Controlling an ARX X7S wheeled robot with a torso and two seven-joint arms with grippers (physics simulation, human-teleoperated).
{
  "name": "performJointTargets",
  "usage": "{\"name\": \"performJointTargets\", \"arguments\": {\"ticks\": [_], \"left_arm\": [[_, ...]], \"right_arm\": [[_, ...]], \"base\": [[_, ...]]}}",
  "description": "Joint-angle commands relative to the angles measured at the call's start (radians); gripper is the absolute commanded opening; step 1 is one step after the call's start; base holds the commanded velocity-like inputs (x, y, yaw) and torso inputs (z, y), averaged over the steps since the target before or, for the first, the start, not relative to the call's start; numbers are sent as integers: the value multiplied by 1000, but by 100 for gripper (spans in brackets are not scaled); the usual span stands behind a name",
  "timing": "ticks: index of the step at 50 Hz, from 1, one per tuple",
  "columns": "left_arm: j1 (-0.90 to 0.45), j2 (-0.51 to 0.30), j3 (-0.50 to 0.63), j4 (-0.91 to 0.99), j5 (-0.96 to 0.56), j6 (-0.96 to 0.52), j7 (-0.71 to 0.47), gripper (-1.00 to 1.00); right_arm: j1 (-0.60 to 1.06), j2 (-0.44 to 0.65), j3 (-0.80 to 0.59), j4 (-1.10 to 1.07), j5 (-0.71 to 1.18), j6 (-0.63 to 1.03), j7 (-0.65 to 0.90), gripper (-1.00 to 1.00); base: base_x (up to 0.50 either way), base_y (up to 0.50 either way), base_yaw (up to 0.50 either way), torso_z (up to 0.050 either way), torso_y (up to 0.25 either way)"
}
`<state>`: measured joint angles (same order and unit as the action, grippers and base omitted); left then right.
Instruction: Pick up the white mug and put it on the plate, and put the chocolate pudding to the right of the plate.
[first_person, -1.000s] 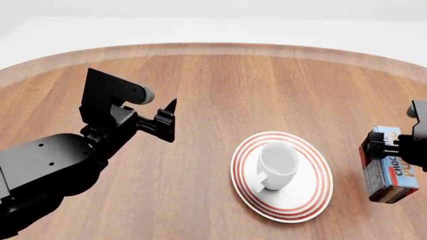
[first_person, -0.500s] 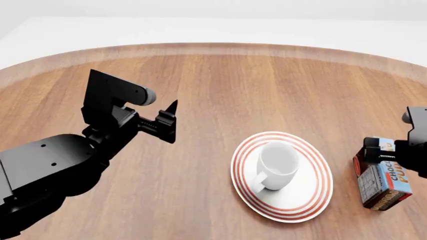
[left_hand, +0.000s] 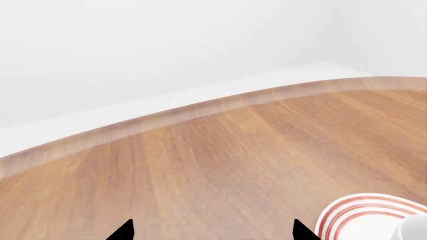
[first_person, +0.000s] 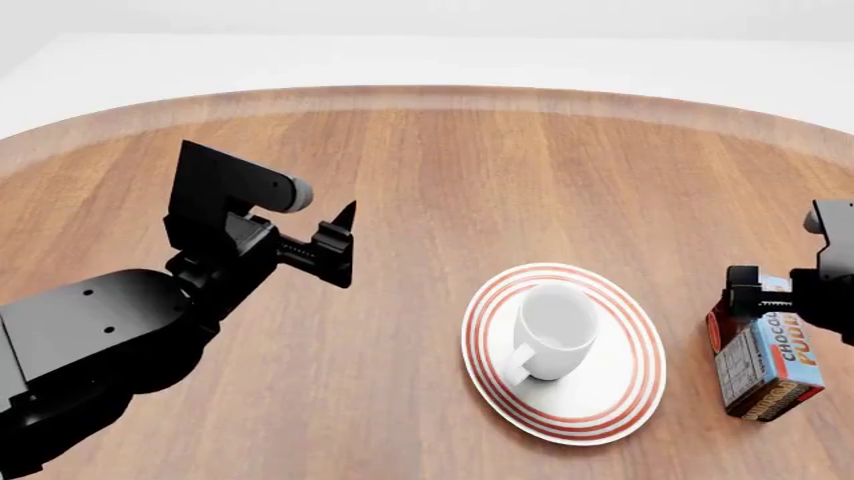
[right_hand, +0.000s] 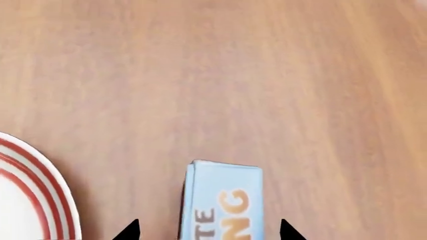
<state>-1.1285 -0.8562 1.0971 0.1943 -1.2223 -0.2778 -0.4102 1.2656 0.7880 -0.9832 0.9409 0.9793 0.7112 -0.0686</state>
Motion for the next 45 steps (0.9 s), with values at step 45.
{"name": "performJointTargets", "arguments": {"ticks": [45], "left_arm": [[11,2,-42,11,13,17,16,100]], "right_arm": [[132,259,53,-798,85,268,173,100]], "base": [[0,0,0,0,0]]}}
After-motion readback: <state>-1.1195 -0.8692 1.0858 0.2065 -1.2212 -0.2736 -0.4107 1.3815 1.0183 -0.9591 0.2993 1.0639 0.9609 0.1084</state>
